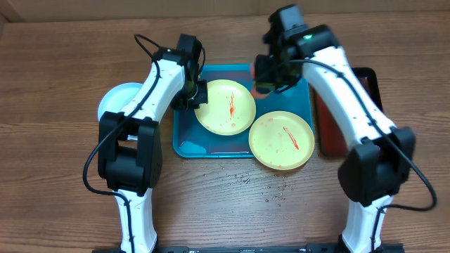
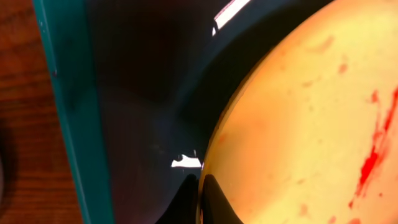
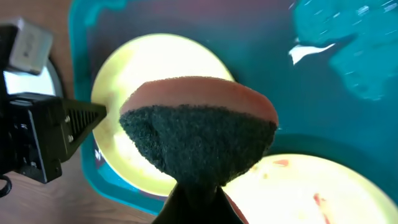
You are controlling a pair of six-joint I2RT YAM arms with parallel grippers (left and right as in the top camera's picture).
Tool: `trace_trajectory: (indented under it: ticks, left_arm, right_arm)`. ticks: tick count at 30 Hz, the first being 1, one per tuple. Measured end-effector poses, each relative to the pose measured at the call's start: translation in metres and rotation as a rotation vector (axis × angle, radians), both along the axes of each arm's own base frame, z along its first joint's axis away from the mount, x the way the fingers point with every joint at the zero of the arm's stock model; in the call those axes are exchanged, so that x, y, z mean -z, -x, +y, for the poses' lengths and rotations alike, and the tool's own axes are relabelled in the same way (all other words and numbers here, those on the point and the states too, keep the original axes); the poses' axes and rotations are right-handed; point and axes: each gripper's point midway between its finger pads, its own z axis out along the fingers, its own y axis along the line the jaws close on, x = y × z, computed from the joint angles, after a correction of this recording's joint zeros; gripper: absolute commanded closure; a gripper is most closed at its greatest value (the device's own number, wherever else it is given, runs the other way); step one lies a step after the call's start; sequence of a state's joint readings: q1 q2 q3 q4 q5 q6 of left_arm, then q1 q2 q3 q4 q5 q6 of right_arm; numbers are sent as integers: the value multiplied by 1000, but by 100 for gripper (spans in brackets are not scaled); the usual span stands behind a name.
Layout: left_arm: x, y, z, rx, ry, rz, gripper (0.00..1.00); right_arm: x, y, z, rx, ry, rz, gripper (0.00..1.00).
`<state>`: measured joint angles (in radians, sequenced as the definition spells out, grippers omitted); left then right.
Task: Clean dirty plates on tray and stack at the side
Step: 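Lower sponge with right gripper onto the yellow plate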
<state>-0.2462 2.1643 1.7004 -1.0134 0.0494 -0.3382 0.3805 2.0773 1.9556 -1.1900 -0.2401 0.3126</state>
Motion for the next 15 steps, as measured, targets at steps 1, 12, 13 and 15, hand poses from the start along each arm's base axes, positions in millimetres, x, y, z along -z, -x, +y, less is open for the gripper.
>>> trace_trajectory:
  ticks: [1,12,13,15]
  left_arm:
    - [4,2,1,-8,-2,3,96]
    - [25,13,4,-80,14,9,85]
    - [26,14,4,-82,16,12,83]
    - [27,15,4,-86,18,14,79]
  right_arm:
    - [6,0,4,-5,3,9,96]
    - [47,2,39,-49,4,50,96]
    - [53,3,40,-51,9,63,96]
    - [65,5,42,-54,19,86,96]
